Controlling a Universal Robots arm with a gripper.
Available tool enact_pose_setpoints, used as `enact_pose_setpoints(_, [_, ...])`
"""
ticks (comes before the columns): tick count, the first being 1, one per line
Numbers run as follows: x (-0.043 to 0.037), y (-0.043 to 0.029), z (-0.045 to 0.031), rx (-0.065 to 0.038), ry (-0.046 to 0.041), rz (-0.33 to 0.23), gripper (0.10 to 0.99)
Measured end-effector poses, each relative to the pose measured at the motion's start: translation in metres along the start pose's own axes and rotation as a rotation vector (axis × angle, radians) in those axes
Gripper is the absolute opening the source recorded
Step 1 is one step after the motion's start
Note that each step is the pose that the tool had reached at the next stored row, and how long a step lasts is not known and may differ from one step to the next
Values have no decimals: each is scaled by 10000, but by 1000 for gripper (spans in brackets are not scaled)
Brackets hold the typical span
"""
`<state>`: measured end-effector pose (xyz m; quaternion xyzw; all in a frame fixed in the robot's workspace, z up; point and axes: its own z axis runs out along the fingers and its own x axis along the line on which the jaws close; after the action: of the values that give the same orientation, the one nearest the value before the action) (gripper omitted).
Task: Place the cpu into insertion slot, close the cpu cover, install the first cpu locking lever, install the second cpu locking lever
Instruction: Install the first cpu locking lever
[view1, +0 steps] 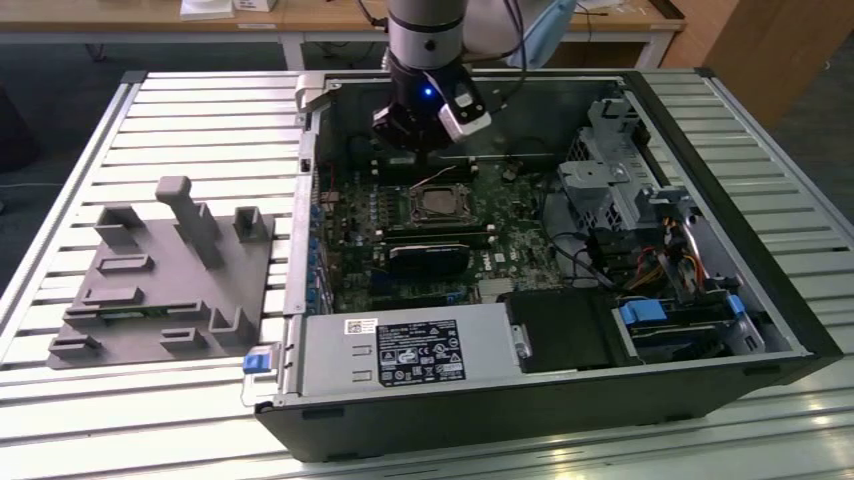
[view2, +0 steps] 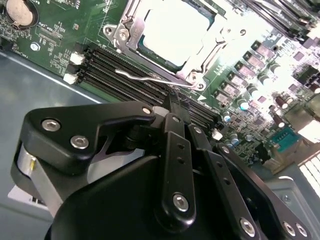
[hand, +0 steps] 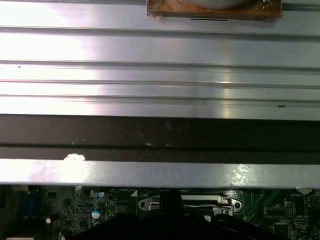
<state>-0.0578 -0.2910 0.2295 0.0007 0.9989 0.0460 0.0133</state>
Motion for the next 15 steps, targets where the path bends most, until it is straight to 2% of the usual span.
enact_pose_setpoints(4, [-58, -2, 29, -1, 2, -22, 106])
enact_pose_setpoints(15, [-149, -7, 73, 1, 3, -22, 106])
